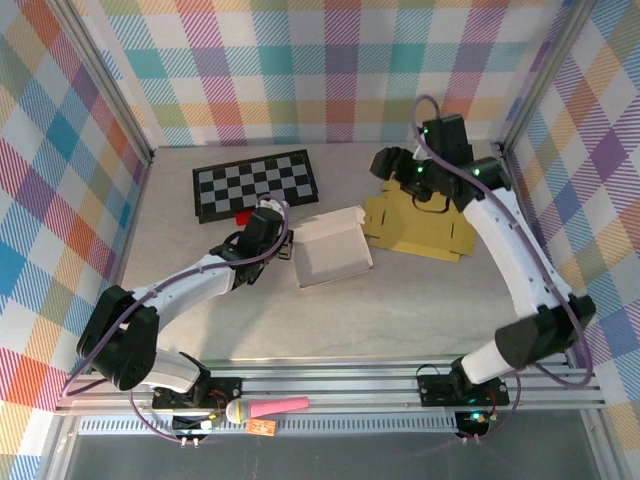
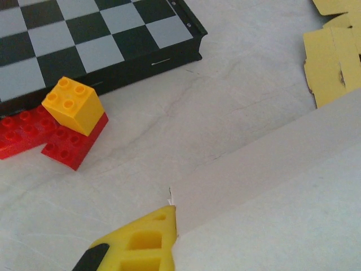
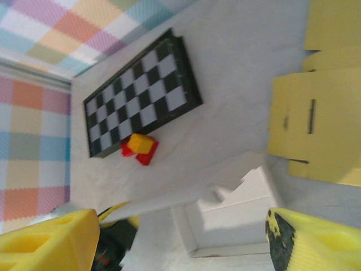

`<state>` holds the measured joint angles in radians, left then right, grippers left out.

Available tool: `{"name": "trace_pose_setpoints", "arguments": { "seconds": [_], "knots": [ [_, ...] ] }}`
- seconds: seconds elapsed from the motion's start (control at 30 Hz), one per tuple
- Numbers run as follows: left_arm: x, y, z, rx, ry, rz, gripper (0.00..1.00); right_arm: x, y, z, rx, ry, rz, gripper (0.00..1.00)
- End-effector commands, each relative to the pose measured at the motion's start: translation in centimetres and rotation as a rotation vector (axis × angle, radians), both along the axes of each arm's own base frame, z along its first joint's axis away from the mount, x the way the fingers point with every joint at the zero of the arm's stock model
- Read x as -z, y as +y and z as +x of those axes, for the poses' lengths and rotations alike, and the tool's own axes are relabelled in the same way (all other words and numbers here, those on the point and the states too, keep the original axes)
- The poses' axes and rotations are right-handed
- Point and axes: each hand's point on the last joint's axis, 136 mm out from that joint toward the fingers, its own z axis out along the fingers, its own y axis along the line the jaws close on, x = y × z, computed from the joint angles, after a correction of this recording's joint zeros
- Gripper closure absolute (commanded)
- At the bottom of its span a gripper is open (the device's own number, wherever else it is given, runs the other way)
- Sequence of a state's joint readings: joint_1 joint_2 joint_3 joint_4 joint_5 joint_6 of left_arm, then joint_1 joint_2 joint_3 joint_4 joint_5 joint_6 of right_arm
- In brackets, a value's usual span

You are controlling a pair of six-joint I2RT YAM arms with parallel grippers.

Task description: Fold the paper box

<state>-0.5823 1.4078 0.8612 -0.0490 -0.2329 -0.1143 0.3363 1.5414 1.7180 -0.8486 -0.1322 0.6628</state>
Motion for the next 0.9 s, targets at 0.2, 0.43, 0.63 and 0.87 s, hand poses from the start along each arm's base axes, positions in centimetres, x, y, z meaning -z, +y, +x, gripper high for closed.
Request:
{"name": "trace_pose_setpoints", "arguments": {
  "seconds": [0.2, 0.43, 0.63, 0.87],
  "knots": [
    [-3.5, -0.7, 0.8, 0.116, -0.084, 0.116, 1.00, 10.2, 5.0, 0.9, -0.174, 0.472, 0.167, 0.38],
    [-2.7, -0.6, 1.4, 0.093, -0.065, 0.104, 1.00, 14.1, 5.7, -1.0, -0.153, 0.614, 0.190, 0.41],
    [-1.9, -0.9, 1.8, 0.085, -0.049, 0.098, 1.00, 15.7, 6.4, -1.8, -0.159, 0.665, 0.217, 0.46],
    [-1.4, -0.9, 2.4, 0.059, -0.044, 0.075, 1.00, 16.0, 6.9, -2.2, -0.166, 0.687, 0.239, 0.51]
  ]
}}
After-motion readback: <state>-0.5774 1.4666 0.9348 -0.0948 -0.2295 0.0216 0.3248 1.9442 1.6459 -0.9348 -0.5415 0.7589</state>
